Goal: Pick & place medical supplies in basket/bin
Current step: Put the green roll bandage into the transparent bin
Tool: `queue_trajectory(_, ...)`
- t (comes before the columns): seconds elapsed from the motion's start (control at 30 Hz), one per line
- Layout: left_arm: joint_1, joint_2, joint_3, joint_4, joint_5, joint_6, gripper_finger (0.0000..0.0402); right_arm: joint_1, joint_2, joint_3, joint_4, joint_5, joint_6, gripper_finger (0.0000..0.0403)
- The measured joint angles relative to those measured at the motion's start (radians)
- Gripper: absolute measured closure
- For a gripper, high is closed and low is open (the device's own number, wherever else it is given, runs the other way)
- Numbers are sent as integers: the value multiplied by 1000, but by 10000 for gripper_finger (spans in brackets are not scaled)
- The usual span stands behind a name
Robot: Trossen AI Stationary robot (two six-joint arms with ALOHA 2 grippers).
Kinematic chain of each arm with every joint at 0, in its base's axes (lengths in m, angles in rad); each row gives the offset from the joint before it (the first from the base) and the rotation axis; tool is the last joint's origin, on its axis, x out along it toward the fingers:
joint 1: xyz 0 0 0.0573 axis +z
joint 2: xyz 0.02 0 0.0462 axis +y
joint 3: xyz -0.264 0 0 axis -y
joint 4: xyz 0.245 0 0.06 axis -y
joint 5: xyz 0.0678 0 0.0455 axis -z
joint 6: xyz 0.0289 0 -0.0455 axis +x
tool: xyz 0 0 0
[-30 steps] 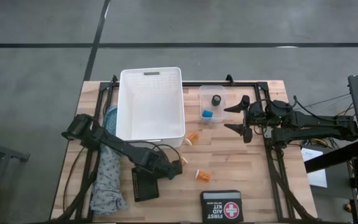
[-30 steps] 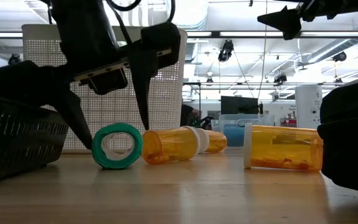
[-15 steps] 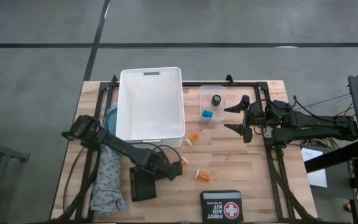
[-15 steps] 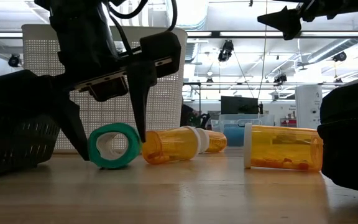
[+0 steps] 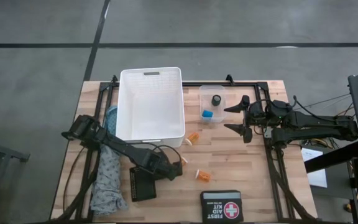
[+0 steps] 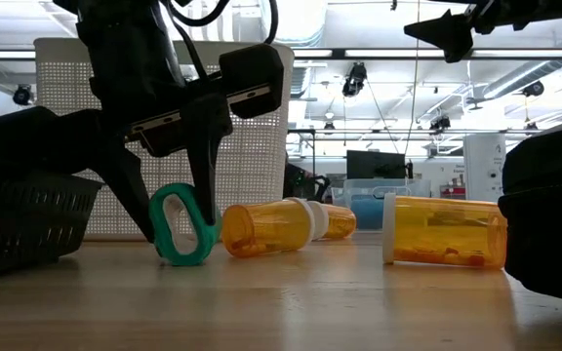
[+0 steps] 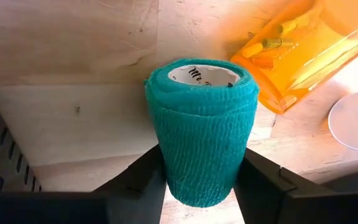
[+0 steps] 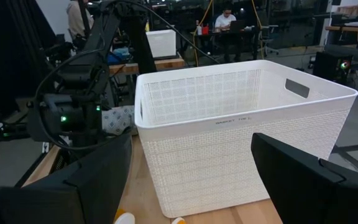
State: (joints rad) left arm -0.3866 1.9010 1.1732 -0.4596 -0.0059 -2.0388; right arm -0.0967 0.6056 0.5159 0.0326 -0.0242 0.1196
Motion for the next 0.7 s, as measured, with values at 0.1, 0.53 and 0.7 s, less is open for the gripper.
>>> queue_trajectory(0.1,0,-2,0,8,12,0,238,0,0,0,0,0,0,76)
queue_trajectory(0.53,0,-68,77,33,20,191,231,0,-1,-2,0,0,0,76)
queue_trajectory(0.7,0,-68,161,83,-42,351,231,0,-1,-2,0,0,0,76)
